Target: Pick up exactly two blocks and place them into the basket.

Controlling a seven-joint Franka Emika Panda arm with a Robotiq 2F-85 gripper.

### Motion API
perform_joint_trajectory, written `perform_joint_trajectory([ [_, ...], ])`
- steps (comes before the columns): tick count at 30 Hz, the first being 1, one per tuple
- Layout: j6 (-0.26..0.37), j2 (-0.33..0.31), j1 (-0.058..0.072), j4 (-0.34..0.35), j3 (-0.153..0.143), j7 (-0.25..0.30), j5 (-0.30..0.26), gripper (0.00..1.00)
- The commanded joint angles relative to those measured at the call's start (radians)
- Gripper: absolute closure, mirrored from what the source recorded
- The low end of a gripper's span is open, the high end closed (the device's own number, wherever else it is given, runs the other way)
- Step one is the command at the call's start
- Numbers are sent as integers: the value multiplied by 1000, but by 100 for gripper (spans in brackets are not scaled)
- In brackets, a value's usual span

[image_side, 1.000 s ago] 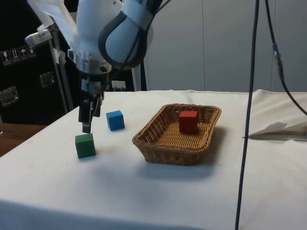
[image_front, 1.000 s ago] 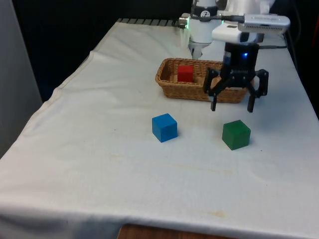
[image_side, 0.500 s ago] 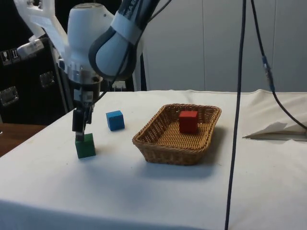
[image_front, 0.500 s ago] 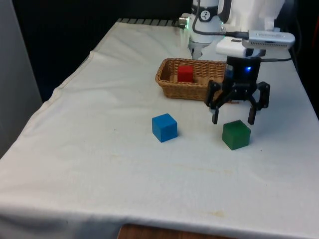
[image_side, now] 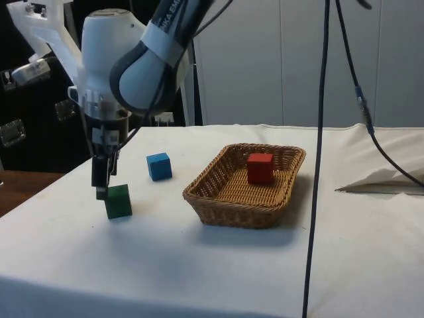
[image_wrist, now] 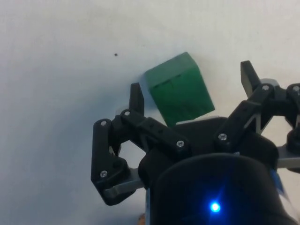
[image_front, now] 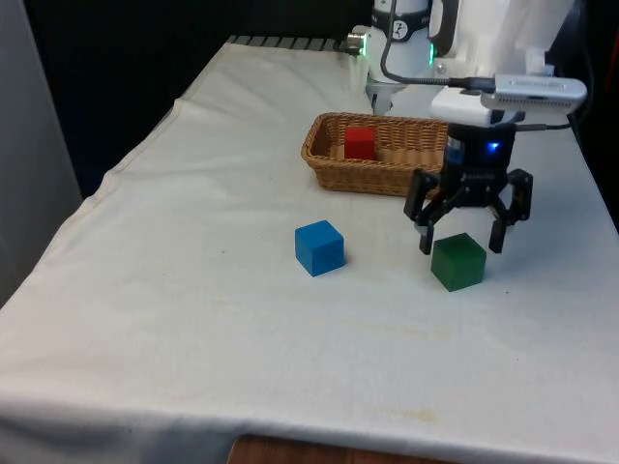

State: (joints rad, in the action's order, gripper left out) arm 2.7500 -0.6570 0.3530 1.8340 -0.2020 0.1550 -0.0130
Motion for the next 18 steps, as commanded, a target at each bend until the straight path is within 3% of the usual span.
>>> perform_joint_trajectory([
  [1,4,4,-3,8,13,3,-8,0],
  [5,7,10,6,19,17,-11,-3,0],
  [10,11,9,7,24,29,-18,-2,0],
  [17,9,-16,-1,1,37,-8,-3,0],
  [18,5,-30,-7,-14,39,2,-3,0],
])
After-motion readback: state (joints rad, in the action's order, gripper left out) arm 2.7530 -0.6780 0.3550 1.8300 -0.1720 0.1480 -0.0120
